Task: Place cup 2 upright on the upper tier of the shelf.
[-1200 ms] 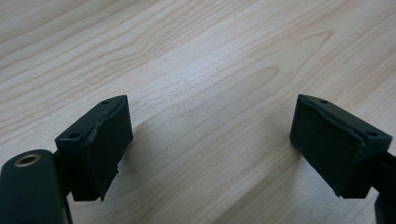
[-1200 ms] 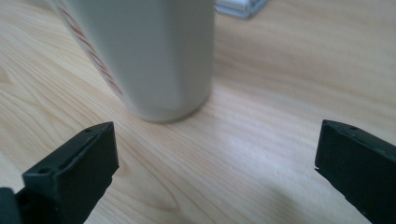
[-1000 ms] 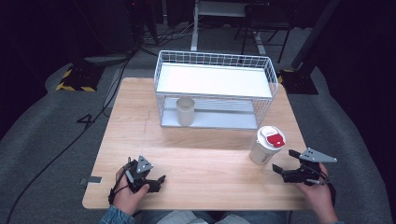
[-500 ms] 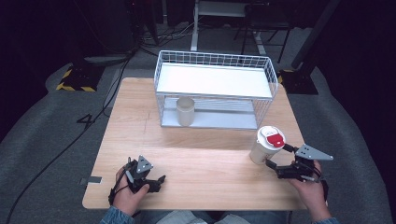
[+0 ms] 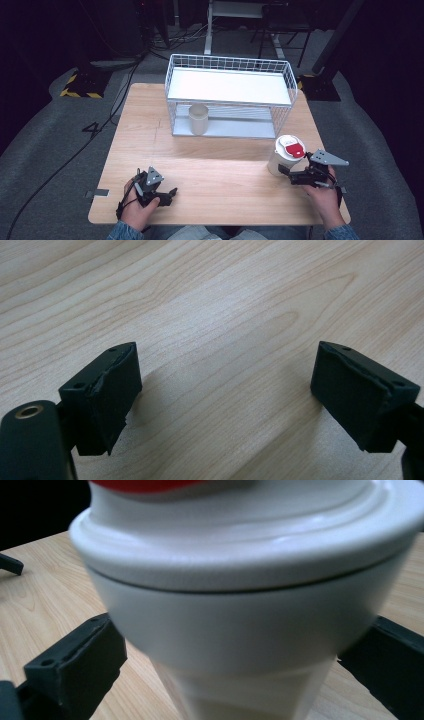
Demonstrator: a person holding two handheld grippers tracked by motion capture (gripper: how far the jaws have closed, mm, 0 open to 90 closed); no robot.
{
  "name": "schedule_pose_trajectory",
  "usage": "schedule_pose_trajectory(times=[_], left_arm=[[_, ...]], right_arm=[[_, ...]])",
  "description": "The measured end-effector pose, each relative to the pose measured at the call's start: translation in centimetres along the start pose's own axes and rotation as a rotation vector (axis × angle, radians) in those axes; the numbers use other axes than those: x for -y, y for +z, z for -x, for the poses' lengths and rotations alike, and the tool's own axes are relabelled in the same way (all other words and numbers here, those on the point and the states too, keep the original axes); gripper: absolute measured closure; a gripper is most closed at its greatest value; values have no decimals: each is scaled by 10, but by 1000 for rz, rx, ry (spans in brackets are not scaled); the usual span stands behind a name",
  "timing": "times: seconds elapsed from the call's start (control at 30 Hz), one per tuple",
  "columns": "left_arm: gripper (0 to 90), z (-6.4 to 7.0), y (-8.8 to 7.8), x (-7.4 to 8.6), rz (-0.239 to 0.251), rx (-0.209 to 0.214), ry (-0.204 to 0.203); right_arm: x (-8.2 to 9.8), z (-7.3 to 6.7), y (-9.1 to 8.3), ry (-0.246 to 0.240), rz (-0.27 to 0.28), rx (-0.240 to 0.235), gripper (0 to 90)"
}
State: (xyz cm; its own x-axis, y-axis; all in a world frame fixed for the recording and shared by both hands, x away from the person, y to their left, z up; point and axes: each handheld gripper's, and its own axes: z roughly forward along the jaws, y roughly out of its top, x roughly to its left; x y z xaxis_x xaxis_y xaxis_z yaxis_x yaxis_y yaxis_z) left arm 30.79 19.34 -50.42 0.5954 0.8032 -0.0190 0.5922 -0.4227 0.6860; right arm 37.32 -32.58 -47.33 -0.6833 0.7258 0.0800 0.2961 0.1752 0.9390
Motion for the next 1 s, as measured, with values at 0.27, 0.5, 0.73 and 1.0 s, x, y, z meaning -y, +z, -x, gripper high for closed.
schedule_pose_trajectory(times=[0.27, 0.5, 0.73, 1.0], left_arm=[[134, 0, 0, 0, 1, 1, -4], [134, 0, 0, 0, 1, 1, -5], [134, 0, 0, 0, 1, 1, -4], [135, 0, 0, 0, 0, 0, -1]], right_arm=[[-1, -1, 12, 18, 8, 9, 0], [1, -3, 18, 11, 12, 31, 0], [3, -5, 22, 23, 31, 42, 0], [6, -3, 21, 75, 40, 20, 50]])
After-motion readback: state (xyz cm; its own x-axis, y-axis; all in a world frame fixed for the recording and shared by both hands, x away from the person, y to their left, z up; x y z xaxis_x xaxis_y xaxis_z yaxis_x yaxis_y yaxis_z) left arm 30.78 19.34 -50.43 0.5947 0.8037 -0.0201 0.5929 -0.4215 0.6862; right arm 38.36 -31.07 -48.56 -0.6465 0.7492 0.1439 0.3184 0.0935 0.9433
